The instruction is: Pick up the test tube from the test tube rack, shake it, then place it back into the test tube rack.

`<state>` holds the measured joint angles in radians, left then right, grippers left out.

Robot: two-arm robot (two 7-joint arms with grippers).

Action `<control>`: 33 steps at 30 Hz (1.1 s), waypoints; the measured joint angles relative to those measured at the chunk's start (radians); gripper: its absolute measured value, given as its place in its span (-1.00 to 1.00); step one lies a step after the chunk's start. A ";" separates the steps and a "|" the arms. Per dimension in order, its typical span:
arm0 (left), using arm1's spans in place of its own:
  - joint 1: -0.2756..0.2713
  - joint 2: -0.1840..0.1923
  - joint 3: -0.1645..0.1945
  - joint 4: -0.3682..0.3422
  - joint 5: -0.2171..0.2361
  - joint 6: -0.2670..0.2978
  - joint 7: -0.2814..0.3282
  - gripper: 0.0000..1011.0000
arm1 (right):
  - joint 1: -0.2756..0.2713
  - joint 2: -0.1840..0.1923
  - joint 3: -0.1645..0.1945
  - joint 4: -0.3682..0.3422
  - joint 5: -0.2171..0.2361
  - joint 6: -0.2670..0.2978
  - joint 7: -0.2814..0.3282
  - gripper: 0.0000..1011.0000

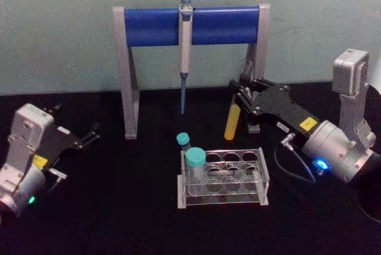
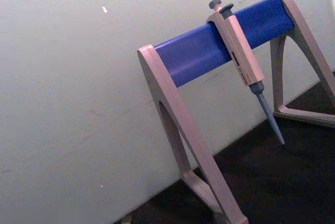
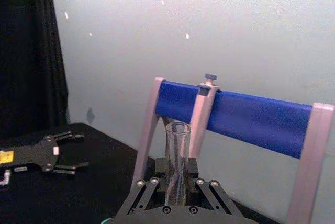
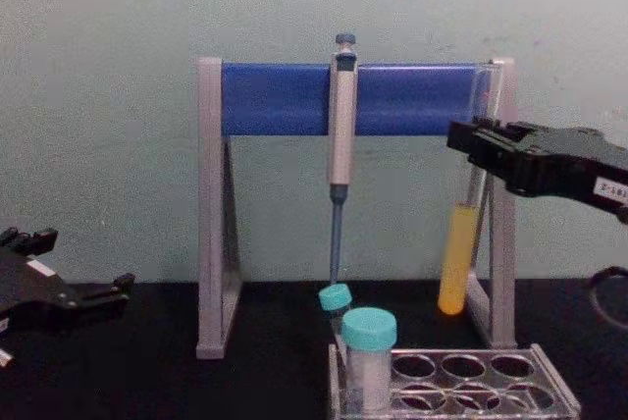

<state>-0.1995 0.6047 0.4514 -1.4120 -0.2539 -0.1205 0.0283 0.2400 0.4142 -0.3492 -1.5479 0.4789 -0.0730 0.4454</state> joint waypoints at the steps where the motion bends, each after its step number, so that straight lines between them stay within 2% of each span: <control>1: 0.000 0.000 0.000 0.000 0.000 0.000 0.000 0.98 | -0.001 0.000 0.004 0.001 -0.001 0.002 -0.003 -0.54; 10: 0.000 0.000 0.000 0.000 0.000 0.000 0.000 0.98 | -0.026 0.016 0.029 -0.021 -0.009 0.019 -0.020 -0.54; 15: 0.000 0.000 0.000 0.000 0.000 0.000 0.000 0.98 | -0.066 0.042 0.052 -0.069 -0.008 0.038 -0.028 -0.54; 21: 0.000 0.000 0.000 0.000 0.000 0.000 0.000 0.98 | -0.124 0.074 0.066 -0.136 0.018 0.056 -0.010 -0.54; 28: 0.000 0.000 0.000 0.000 0.000 0.000 0.000 0.98 | -0.146 0.089 0.043 -0.172 0.046 0.063 0.031 -0.54; 33: 0.000 0.000 0.000 0.000 0.000 0.000 0.000 0.98 | -0.107 0.070 0.012 -0.147 0.053 0.054 0.047 -0.54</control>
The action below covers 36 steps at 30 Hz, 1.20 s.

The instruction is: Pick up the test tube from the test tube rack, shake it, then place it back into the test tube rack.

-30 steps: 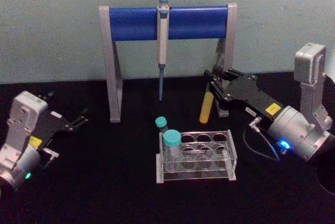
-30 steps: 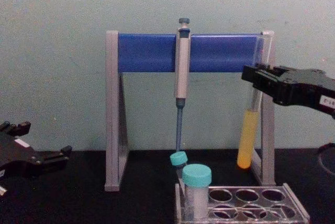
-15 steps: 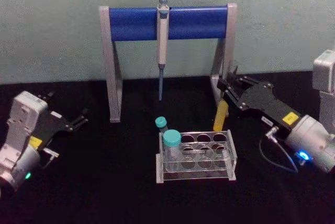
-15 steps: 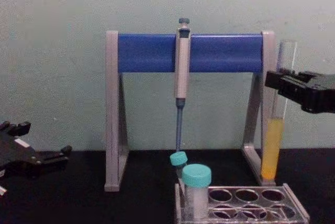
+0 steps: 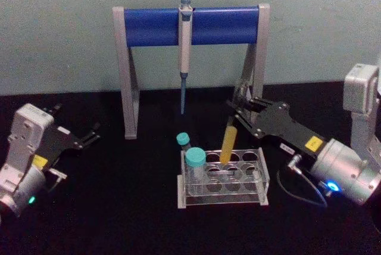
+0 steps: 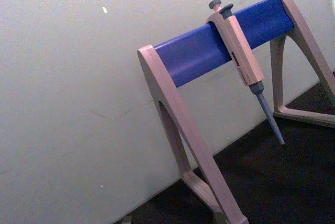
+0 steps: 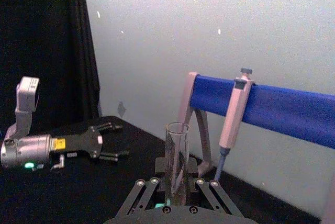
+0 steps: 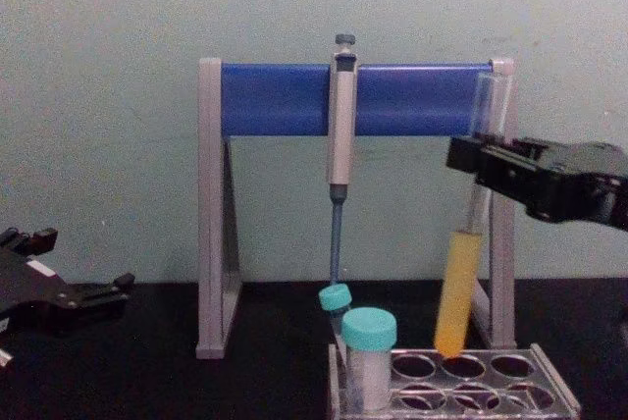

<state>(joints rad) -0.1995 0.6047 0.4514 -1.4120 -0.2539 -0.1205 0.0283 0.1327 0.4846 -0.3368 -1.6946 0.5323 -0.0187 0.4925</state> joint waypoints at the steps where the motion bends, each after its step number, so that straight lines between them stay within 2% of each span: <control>1: 0.000 0.000 0.000 0.000 0.000 0.000 0.000 0.98 | 0.008 -0.004 -0.004 0.007 0.001 -0.002 0.002 -0.54; 8: 0.000 0.000 0.000 0.000 0.000 0.000 0.000 0.98 | 0.087 -0.041 -0.032 0.090 -0.001 -0.017 0.001 -0.54; 15: 0.000 0.000 0.000 0.000 0.000 0.000 0.000 0.98 | 0.121 -0.056 -0.033 0.134 -0.016 -0.022 -0.020 -0.54; 16: 0.000 0.000 0.000 0.000 0.000 0.000 0.000 0.98 | 0.125 -0.057 -0.024 0.140 -0.023 -0.022 -0.032 -0.54; 25: 0.000 0.000 0.000 0.000 0.000 0.000 0.000 0.98 | 0.106 -0.042 -0.004 0.118 -0.031 -0.016 -0.049 -0.54; 36: 0.000 0.000 0.000 0.000 0.000 0.000 0.000 0.98 | 0.022 0.016 0.042 0.021 -0.035 0.009 -0.070 -0.54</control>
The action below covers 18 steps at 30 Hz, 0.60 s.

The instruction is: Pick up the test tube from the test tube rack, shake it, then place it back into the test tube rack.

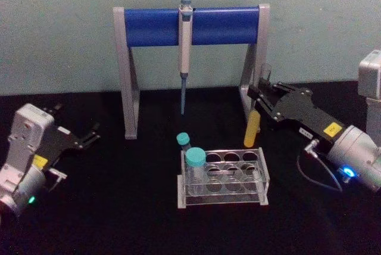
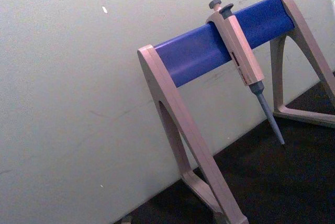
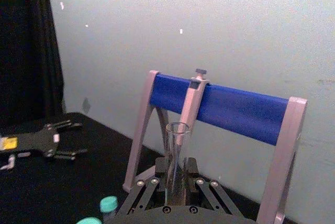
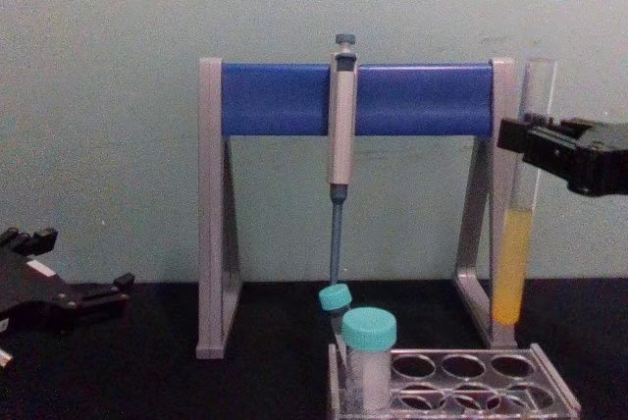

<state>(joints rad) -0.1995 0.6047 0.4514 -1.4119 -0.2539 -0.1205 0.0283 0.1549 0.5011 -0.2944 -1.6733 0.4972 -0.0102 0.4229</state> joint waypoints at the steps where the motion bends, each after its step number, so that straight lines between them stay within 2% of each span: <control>1: 0.000 0.000 0.000 0.000 0.000 0.000 0.000 0.98 | 0.000 0.000 0.000 0.000 0.000 0.000 0.000 -0.54; 5: 0.000 0.000 0.000 0.000 0.000 0.000 0.000 0.98 | -0.030 0.022 0.000 -0.041 0.003 0.012 0.016 -0.54; 9: 0.000 0.000 0.000 0.000 0.000 0.000 0.000 0.98 | -0.033 0.027 -0.024 -0.054 0.019 0.024 0.050 -0.54; 18: 0.000 0.000 0.000 0.000 0.000 0.000 0.000 0.98 | 0.022 -0.010 -0.072 0.003 0.041 0.013 0.081 -0.54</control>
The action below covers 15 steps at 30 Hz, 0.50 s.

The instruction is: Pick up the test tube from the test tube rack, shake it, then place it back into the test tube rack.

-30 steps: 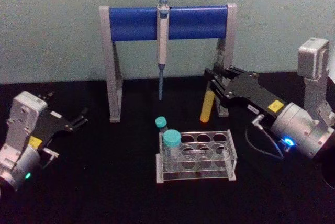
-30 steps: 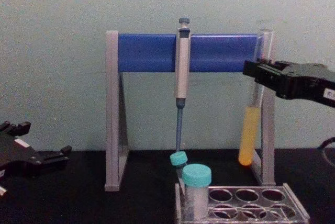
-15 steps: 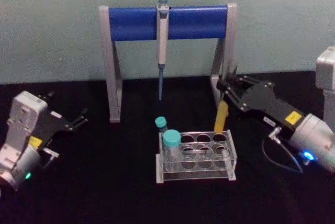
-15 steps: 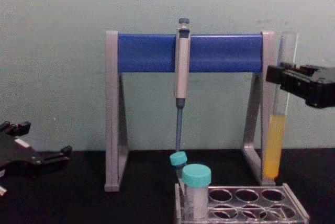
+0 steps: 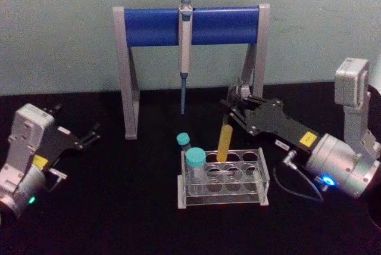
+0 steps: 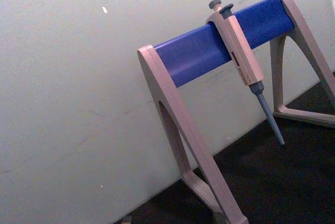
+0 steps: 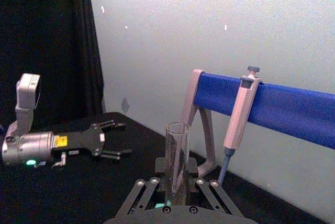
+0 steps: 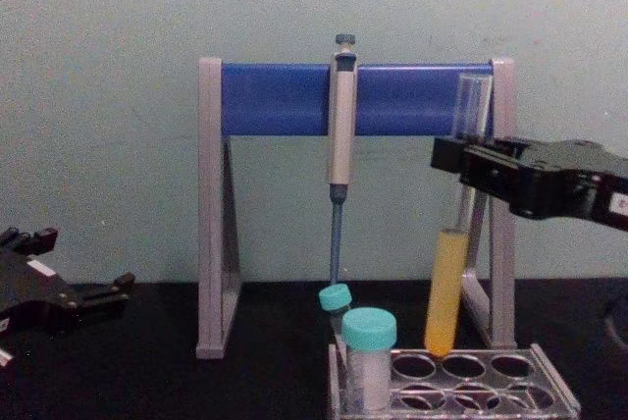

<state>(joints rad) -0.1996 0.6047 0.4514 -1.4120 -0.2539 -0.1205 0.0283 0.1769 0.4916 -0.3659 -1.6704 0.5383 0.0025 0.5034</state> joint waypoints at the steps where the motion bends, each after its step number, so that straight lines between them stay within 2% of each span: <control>1: 0.000 0.000 0.000 0.000 0.000 0.000 0.000 0.98 | 0.007 -0.005 -0.003 0.008 0.000 -0.004 0.000 -0.54; 8: 0.000 0.000 0.000 0.000 0.000 0.000 0.000 0.98 | 0.065 -0.040 -0.018 0.075 -0.043 -0.038 -0.031 -0.54; 15: 0.000 0.000 0.000 0.000 0.000 0.000 0.000 0.98 | 0.082 -0.054 -0.013 0.102 -0.066 -0.034 -0.057 -0.54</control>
<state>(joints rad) -0.1995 0.6047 0.4514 -1.4120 -0.2539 -0.1205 0.0283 0.2592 0.4374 -0.3787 -1.5683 0.4726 -0.0319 0.4464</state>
